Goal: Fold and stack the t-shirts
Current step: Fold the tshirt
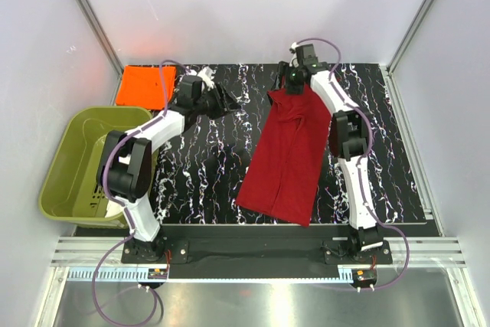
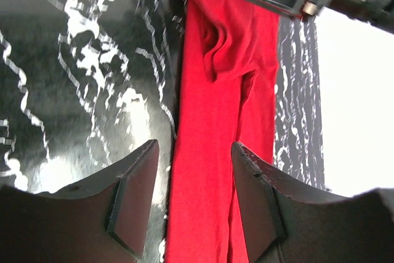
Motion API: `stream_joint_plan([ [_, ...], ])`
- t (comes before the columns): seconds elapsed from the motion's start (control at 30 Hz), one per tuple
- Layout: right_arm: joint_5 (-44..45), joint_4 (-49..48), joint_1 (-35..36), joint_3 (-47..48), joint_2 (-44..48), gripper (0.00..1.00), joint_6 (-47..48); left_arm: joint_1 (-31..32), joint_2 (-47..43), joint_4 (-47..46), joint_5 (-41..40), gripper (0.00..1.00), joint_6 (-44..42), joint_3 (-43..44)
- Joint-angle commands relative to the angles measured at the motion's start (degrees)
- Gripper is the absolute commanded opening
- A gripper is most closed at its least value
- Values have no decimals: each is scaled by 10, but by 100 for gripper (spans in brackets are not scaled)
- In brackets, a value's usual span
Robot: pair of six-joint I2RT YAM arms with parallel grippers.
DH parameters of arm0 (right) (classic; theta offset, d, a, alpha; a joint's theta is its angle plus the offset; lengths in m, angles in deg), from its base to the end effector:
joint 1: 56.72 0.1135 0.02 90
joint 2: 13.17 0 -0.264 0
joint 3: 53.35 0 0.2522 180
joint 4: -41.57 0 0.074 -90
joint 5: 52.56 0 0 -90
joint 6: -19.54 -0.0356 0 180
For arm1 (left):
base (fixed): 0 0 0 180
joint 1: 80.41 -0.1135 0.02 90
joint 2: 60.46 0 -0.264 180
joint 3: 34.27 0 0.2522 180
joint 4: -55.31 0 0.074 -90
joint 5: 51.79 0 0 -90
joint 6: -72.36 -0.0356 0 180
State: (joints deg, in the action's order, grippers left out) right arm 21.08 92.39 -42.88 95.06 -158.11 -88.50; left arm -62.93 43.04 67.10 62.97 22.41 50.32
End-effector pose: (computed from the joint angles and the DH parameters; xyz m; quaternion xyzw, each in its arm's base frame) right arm 0.5424 0.1440 0.2009 -0.0179 0.9233 0.2263 0.3097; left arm 0.3882 -0.1379 0.2342 -0.0621 0.8532 -0.3959 0.3339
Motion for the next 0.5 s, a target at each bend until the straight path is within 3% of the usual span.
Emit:
stream_joint_plan([
  [0.0, 74, -34, 28, 45, -32, 70, 64, -2, -30, -43, 0, 55, 0, -27],
  [0.17, 133, -25, 56, 116, -79, 72, 132, -2, -39, -71, 7, 55, 11, -66],
  [0.47, 229, -30, 79, 85, -98, 68, 212, -2, -48, -73, 9, 55, 11, -78],
])
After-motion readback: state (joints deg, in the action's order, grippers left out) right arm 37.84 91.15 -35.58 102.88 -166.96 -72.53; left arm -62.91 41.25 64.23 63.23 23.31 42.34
